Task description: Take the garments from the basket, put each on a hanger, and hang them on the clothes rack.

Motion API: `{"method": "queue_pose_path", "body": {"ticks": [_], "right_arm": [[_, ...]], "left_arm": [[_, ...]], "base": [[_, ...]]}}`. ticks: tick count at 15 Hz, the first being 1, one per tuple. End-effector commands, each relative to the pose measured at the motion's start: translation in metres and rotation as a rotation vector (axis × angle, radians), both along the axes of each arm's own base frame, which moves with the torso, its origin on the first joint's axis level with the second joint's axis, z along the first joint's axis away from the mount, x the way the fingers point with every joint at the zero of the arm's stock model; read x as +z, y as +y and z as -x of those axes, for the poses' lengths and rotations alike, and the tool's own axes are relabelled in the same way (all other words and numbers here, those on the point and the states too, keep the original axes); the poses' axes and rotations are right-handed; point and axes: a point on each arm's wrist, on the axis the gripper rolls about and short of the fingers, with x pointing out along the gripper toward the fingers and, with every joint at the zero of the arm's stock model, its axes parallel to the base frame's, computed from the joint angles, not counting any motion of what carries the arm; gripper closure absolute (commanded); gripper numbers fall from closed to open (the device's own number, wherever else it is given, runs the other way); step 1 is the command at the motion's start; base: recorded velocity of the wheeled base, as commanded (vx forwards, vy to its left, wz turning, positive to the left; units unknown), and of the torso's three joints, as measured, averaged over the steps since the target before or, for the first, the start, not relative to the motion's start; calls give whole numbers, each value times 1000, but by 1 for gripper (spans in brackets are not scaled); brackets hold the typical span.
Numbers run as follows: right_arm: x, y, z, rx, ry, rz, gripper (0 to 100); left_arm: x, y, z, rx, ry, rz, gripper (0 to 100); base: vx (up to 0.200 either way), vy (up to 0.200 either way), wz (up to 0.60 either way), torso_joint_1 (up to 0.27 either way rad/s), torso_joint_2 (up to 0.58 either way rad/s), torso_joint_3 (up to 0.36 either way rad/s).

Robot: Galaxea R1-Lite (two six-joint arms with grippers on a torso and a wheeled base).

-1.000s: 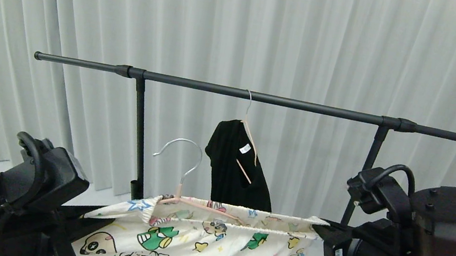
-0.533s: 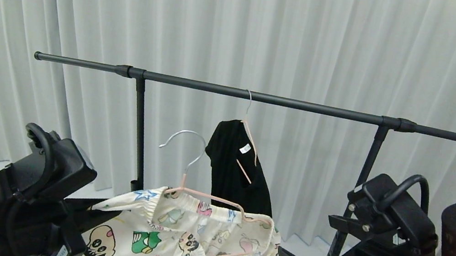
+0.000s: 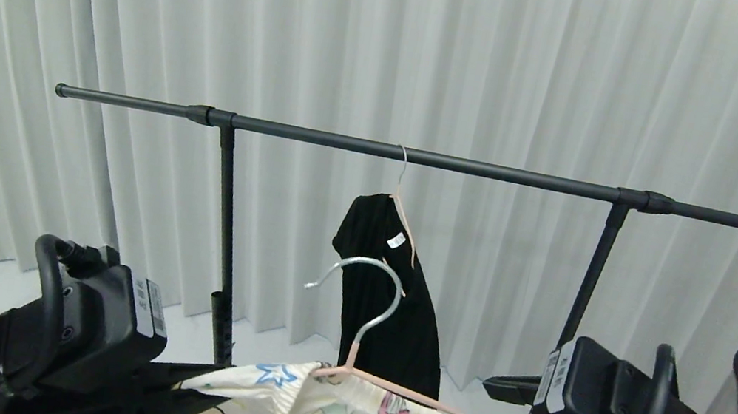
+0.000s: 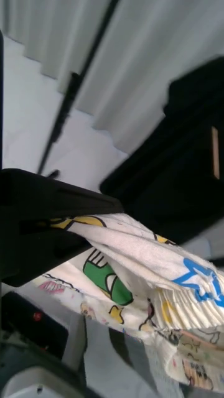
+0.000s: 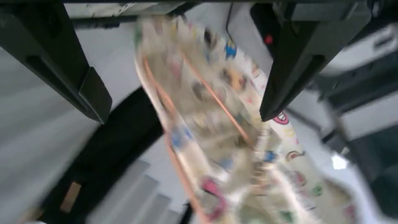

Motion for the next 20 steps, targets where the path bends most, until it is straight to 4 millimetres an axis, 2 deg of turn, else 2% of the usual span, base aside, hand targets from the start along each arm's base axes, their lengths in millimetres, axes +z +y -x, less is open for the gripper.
{"method": "queue_pose_path", "body": {"ticks": [1,5,10,19,20], "right_arm": [[0,11,0,65,12,27,0],[-8,24,-1,103,43,58,0],[-6,16,0,94,53,74,0],[-10,10,-6,56,62,83,0],[-10,8,-7,50,62,81,100]], "left_arm": [[1,-7,5,-60,-11,11,100],[2,-9,15,-113,-42,35,100],[-4,-5,17,-125,-84,25,100],[0,-6,17,-124,-93,35,100],[0,-6,16,-124,-94,36,100]], "base": [[0,0,0,0,0,0],[0,0,0,0,0,0],[0,0,0,0,0,0],[0,0,0,0,0,0],[0,0,0,0,0,0]]}}
